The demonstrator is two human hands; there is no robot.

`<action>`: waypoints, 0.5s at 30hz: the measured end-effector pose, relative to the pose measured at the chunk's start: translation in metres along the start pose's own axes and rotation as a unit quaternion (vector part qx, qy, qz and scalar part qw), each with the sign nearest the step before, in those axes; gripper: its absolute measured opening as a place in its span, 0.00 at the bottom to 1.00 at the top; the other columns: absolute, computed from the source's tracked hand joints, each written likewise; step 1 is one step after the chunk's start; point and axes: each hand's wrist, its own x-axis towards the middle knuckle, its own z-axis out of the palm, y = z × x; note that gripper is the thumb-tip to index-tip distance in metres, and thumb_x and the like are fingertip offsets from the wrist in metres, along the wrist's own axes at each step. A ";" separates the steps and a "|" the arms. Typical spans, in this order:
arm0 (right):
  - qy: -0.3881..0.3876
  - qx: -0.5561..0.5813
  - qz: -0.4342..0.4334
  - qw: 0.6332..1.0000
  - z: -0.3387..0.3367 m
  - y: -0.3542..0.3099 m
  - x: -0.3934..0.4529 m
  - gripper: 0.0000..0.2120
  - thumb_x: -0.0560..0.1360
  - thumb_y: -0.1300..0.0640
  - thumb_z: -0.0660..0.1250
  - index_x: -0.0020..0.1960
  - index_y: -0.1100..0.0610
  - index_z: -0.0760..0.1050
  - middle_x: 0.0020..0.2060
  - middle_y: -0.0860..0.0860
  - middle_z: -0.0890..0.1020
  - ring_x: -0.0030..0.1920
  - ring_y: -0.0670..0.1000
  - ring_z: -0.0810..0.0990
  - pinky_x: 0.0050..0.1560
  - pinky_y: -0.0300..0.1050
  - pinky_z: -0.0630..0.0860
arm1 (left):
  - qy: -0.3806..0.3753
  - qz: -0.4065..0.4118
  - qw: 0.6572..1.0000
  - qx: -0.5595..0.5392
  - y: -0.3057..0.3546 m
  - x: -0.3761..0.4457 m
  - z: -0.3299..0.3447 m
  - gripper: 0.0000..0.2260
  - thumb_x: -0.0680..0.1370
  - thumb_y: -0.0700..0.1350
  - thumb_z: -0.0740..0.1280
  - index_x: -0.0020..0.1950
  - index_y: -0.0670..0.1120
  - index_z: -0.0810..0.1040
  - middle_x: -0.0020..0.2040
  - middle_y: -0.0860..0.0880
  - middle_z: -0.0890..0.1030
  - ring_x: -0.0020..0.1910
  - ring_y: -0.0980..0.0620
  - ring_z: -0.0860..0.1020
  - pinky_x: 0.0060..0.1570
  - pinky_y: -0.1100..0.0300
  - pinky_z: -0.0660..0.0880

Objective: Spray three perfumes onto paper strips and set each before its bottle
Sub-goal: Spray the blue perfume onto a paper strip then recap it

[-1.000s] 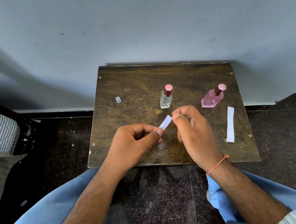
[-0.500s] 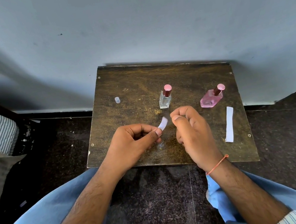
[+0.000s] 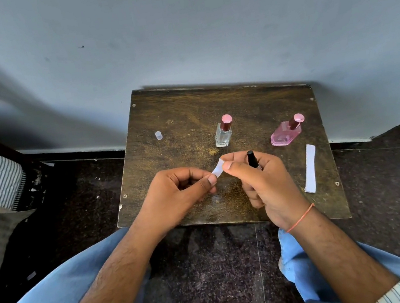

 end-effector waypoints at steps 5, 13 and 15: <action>-0.014 0.007 0.019 1.000 -0.003 -0.001 0.002 0.02 0.78 0.55 0.78 0.50 0.52 0.89 0.24 0.43 0.63 0.24 0.45 0.56 0.30 0.41 0.50 | -0.022 0.004 1.000 0.014 0.000 -0.001 -0.002 0.05 0.78 0.49 0.76 0.49 0.50 0.90 0.43 0.46 0.89 0.39 0.44 0.76 0.42 0.47 0.72; -0.010 0.007 0.023 1.000 -0.005 -0.002 0.004 0.09 0.77 0.61 0.78 0.40 0.51 0.87 0.23 0.45 0.65 0.22 0.45 0.57 0.30 0.44 0.49 | -0.018 -0.002 1.000 0.017 0.002 -0.002 -0.006 0.05 0.77 0.50 0.77 0.49 0.50 0.91 0.41 0.46 0.89 0.38 0.44 0.76 0.39 0.49 0.73; -0.008 0.006 0.021 1.000 -0.006 -0.002 0.004 0.09 0.77 0.61 0.78 0.40 0.51 0.86 0.24 0.45 0.65 0.23 0.46 0.57 0.30 0.44 0.50 | -0.005 -0.009 1.000 0.015 0.003 -0.001 -0.007 0.03 0.78 0.47 0.77 0.47 0.50 0.90 0.41 0.45 0.89 0.36 0.46 0.75 0.33 0.56 0.70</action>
